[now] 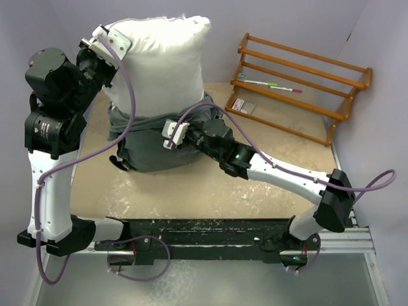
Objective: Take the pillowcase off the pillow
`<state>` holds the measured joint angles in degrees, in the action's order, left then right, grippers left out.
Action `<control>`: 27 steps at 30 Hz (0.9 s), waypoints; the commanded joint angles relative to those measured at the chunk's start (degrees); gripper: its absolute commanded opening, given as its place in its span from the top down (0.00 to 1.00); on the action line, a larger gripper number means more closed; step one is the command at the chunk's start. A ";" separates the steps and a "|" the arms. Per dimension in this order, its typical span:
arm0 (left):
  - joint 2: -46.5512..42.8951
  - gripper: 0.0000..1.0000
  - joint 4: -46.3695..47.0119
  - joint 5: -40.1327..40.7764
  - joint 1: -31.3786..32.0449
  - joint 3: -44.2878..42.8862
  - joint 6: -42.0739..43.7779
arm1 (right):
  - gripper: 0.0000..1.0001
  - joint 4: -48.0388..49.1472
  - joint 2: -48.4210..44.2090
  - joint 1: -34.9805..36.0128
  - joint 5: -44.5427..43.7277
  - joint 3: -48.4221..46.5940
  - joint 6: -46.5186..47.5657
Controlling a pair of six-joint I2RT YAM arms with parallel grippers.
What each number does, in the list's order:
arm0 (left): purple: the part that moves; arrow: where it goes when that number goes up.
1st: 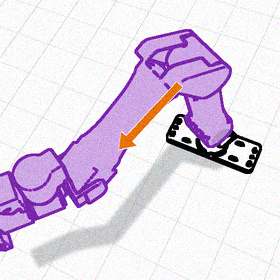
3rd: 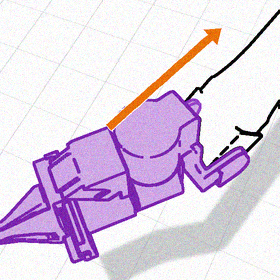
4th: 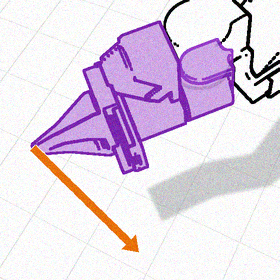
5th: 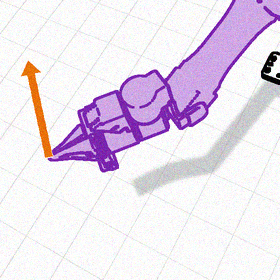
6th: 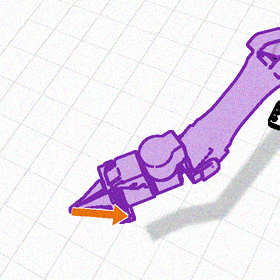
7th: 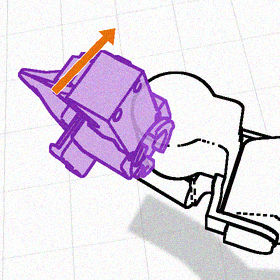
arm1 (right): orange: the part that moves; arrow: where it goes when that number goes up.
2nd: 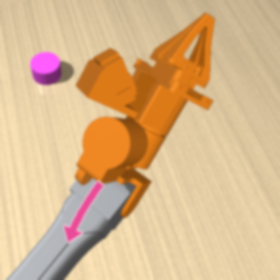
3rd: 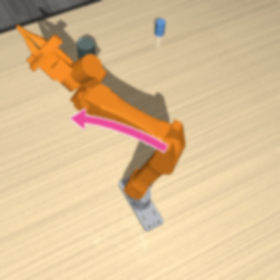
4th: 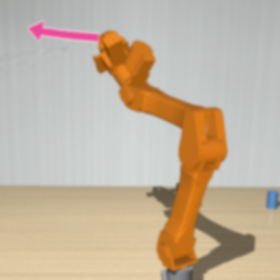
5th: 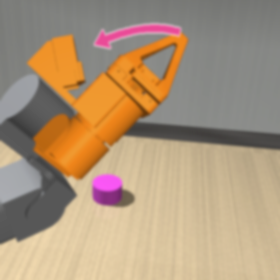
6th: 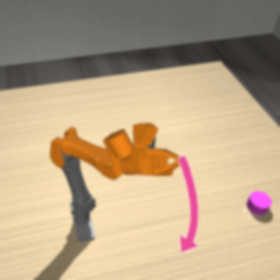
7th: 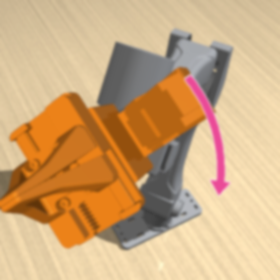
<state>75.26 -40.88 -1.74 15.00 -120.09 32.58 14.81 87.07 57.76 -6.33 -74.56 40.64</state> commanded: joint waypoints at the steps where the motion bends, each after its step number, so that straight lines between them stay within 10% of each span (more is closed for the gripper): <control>1: -1.53 1.00 6.76 0.60 -0.42 -1.67 0.93 | 0.85 5.35 -0.12 1.37 -0.05 6.76 -4.61; 21: 1.26 1.00 5.68 0.80 -0.43 -8.74 -2.53 | 1.00 22.83 13.83 8.01 -1.07 25.97 -38.67; 27: 0.40 1.00 5.05 -4.24 -0.47 -8.87 -5.39 | 0.37 9.68 -4.10 6.07 3.38 18.34 -38.24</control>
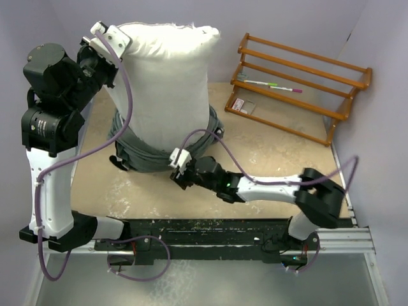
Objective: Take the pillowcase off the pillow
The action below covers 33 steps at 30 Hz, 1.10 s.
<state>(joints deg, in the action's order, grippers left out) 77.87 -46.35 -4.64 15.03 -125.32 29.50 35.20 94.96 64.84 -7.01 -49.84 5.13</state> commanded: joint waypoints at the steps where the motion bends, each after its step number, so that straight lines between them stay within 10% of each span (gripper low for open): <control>1: -2.31 1.00 10.25 -2.12 -0.47 -3.49 -3.15 | 0.28 -13.64 -15.03 -2.25 5.75 -9.75 -2.54; 4: -2.71 1.00 9.02 -5.36 -0.44 -3.05 -4.45 | 0.10 -22.64 -20.80 -6.65 12.10 -22.38 -2.99; 14: -6.30 1.00 3.22 -32.11 -0.40 -0.61 -7.27 | 0.01 -48.46 -6.56 -8.63 17.09 -71.15 12.22; 28: -6.59 1.00 -2.65 -42.45 -0.46 -0.60 -6.80 | 0.01 -74.38 6.33 -9.18 19.21 -88.99 20.87; 31: -6.51 0.95 -2.03 -42.33 -0.44 -0.29 -7.51 | 0.14 -77.06 8.78 -9.31 17.55 -88.32 20.65; 33: -6.69 0.49 -1.93 -40.97 -0.46 0.46 -7.46 | 0.56 -74.25 8.72 -11.00 12.93 -86.75 18.92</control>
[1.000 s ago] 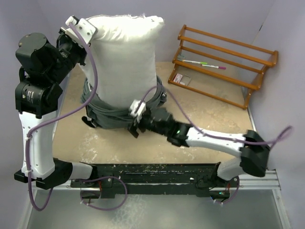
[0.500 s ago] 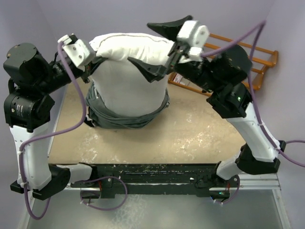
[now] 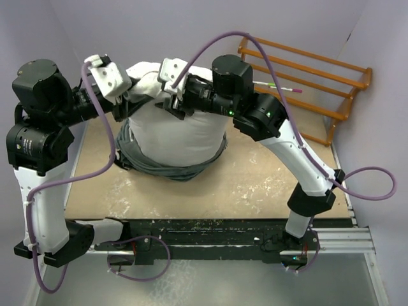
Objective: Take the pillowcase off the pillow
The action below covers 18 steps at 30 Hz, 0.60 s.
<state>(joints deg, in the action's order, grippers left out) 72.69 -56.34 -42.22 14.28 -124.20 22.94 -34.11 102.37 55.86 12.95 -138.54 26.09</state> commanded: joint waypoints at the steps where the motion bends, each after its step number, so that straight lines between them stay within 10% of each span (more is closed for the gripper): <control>1: -1.53 0.22 7.17 -2.25 0.30 -0.31 -0.26 | 0.79 -0.07 -0.48 -3.72 -9.29 4.42 -3.78; 2: -1.47 0.04 5.71 -0.33 0.26 0.26 0.83 | 0.99 5.83 -3.41 -5.87 -9.48 8.59 -5.74; 7: -0.67 0.01 -5.19 13.19 0.22 6.40 11.59 | 1.00 35.34 -22.02 -19.00 8.34 33.52 -18.08; 18: -5.58 0.05 1.34 25.29 -0.75 35.42 31.05 | 1.00 40.34 -26.85 -27.48 30.30 41.78 -25.09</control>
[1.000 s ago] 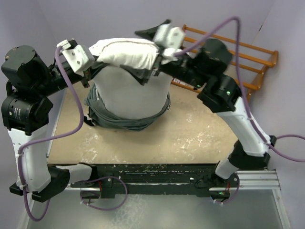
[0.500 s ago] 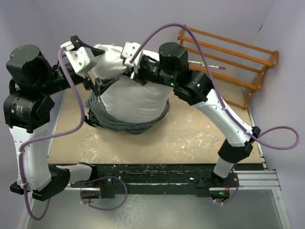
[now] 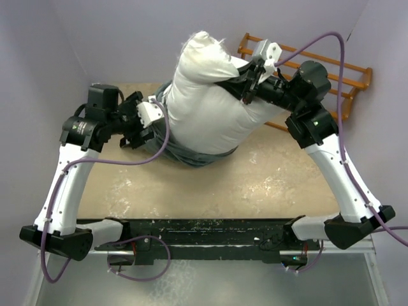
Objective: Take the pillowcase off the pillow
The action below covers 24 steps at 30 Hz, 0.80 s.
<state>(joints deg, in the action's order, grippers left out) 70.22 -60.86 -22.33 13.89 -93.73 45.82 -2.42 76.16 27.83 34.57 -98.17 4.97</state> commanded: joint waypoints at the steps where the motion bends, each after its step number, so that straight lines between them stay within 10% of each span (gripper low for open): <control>1: -2.60 0.06 6.60 6.93 -0.51 6.08 8.68 | 1.00 8.80 -0.66 0.43 8.93 1.72 -4.03; 14: 3.82 0.31 -1.19 -11.52 -13.81 11.47 11.80 | 1.00 13.32 -1.96 -1.63 8.49 5.29 -8.14; 19: 3.16 0.67 3.41 -14.53 -13.80 15.40 7.93 | 1.00 18.76 -2.42 -2.20 8.05 7.02 -12.15; 24: 3.46 0.68 6.76 -15.61 -13.85 17.59 4.13 | 1.00 20.40 -3.28 -2.85 7.56 7.44 -13.68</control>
<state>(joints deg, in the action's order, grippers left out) 74.56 -58.41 -33.58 0.12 -77.73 53.15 9.47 75.66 25.67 43.27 -90.13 -4.69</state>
